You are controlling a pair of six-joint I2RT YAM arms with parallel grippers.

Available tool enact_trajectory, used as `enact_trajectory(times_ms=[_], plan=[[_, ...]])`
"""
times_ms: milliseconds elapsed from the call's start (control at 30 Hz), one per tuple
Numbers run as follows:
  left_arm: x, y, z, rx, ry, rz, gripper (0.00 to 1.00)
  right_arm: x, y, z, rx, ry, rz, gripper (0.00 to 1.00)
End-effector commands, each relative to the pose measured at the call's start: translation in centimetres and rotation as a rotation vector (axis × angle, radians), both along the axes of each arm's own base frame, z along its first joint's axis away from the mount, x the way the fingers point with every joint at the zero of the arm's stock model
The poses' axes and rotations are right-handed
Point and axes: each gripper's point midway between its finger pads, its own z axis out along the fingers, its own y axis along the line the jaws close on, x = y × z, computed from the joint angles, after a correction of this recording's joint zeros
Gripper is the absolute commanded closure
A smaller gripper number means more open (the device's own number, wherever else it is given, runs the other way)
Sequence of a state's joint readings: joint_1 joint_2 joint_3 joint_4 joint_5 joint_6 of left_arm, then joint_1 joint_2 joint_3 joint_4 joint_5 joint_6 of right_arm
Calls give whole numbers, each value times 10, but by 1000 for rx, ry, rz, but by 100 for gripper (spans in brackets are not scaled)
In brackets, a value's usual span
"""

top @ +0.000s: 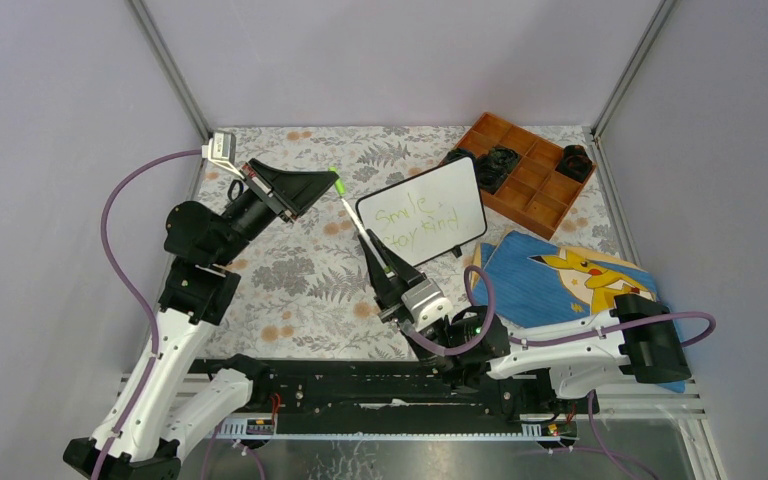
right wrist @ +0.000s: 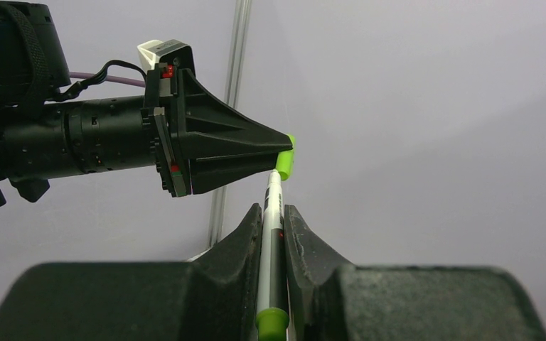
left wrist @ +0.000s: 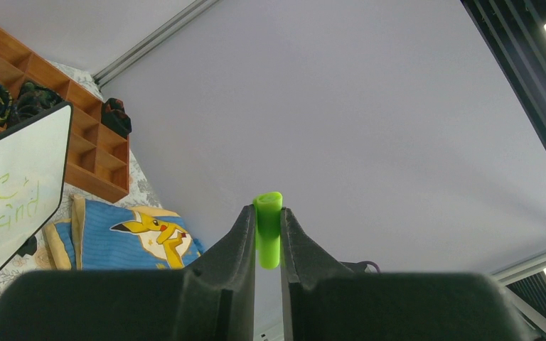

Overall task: Write a sentence on the whiteboard
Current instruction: Close the whiteboard marker at the center of the board.

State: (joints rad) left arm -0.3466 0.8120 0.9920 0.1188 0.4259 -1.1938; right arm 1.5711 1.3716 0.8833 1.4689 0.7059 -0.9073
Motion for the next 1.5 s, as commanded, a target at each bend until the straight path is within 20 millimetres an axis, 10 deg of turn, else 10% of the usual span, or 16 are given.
enact_trajectory(times_ms=[0, 1467], plan=[[-10, 2, 20, -11, -66, -1, 100, 5, -19, 24, 120, 14, -8, 100], [-20, -5, 17, -51, -45, -62, 100, 27, -16, 30, 151, 23, -34, 100]])
